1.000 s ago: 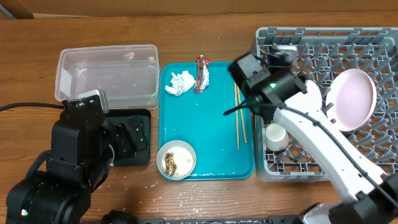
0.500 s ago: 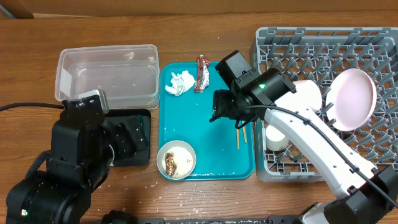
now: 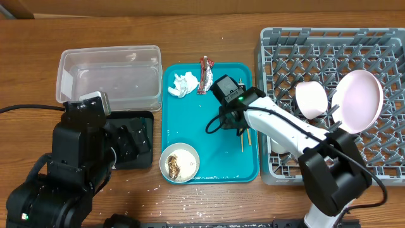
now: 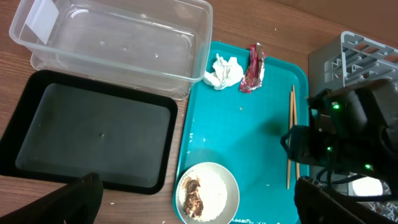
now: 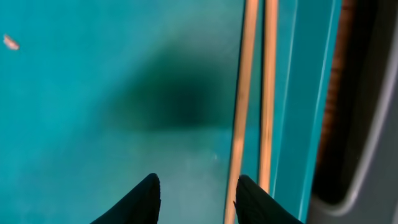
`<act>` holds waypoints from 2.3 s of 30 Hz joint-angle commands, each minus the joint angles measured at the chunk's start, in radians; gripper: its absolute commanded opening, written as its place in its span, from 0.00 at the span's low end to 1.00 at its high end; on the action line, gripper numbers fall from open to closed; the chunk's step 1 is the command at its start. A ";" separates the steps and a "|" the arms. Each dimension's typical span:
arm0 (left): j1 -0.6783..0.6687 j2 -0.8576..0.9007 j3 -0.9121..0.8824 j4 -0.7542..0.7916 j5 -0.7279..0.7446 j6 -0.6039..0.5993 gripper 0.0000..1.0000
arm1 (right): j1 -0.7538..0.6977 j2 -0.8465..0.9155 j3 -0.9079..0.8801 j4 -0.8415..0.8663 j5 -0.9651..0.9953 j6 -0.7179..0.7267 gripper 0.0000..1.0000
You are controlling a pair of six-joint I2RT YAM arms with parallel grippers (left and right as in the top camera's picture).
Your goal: Sort waste into correct bins and load items into the dishwasher
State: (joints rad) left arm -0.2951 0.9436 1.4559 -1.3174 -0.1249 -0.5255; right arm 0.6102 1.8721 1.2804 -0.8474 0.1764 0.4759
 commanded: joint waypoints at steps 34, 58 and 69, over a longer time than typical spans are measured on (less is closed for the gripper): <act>-0.006 -0.001 0.013 0.000 -0.016 -0.013 1.00 | -0.354 -0.166 0.178 -0.054 0.042 -0.284 0.04; -0.006 -0.001 0.013 0.000 -0.016 -0.013 1.00 | -0.071 0.063 0.045 0.106 0.090 -0.161 0.48; -0.006 -0.001 0.013 0.000 -0.016 -0.013 1.00 | -0.079 0.183 0.045 0.079 0.037 -0.166 0.08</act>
State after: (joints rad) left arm -0.2951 0.9436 1.4559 -1.3178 -0.1249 -0.5255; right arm 0.5373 2.0167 1.3293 -0.7528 0.2733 0.3122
